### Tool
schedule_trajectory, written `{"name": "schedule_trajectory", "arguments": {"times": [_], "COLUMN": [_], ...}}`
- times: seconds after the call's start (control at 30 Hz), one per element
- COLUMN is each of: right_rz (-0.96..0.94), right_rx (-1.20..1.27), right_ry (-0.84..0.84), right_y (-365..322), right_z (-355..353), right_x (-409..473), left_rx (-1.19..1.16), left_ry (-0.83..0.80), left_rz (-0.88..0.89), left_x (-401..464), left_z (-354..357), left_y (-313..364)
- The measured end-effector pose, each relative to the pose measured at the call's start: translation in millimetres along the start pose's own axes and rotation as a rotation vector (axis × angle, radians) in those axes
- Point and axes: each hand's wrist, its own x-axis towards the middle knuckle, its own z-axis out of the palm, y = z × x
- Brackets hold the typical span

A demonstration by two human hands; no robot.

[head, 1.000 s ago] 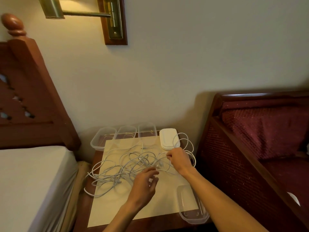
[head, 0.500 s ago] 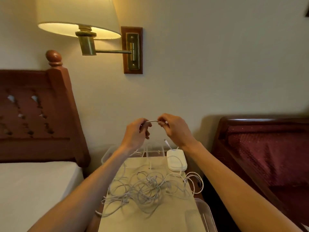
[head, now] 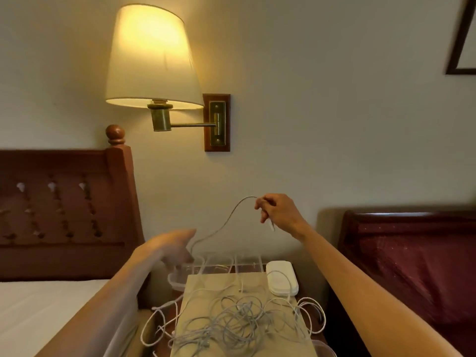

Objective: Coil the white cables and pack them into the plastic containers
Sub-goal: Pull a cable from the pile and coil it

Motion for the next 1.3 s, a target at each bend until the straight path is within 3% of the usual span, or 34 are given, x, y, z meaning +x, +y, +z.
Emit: {"name": "schedule_trajectory", "arguments": {"times": [0.07, 0.17, 0.23, 0.4, 0.53, 0.7, 0.8, 1.1, 1.17, 1.3], "right_rz": [0.010, -0.051, -0.064, 0.001, 0.109, 0.257, 0.298, 0.381, 0.379, 0.324], "right_rx": [0.126, 0.052, 0.103, 0.292, 0.544, 0.864, 0.940, 0.986, 1.005, 1.130], "right_ry": [-0.065, -0.096, -0.159, -0.255, -0.411, -0.484, -0.515, -0.634, -0.624, -0.435], "right_y": [-22, -45, -57, -66, -62, -57, -61, -81, -88, -110], "right_z": [0, 4, 4, -11, -16, -21, -23, -54, -59, -67], "right_x": [-10, -24, -33, -52, -68, -89, -96, -87, -82, -60], "left_rx": [0.068, -0.198, -0.321, -0.550, -0.370, -0.242, -0.121, -0.072, -0.085, -0.170], "left_ry": [0.115, 0.572, 0.672, 0.694, 0.804, 0.940, 0.951, 0.956, 0.952, 0.872], "left_rz": [0.037, 0.278, 0.450, 0.608, 0.679, 0.598, 0.591, 0.564, 0.552, 0.512], "left_x": [-8, -14, -14, -10, -9, 3, 7, 21, 23, 26], "left_z": [9, 17, 24, 23, 3, -39, -48, -36, -38, -46], "left_y": [11, 41, 61, 73, 70, 41, 28, -1, 2, 14]}}
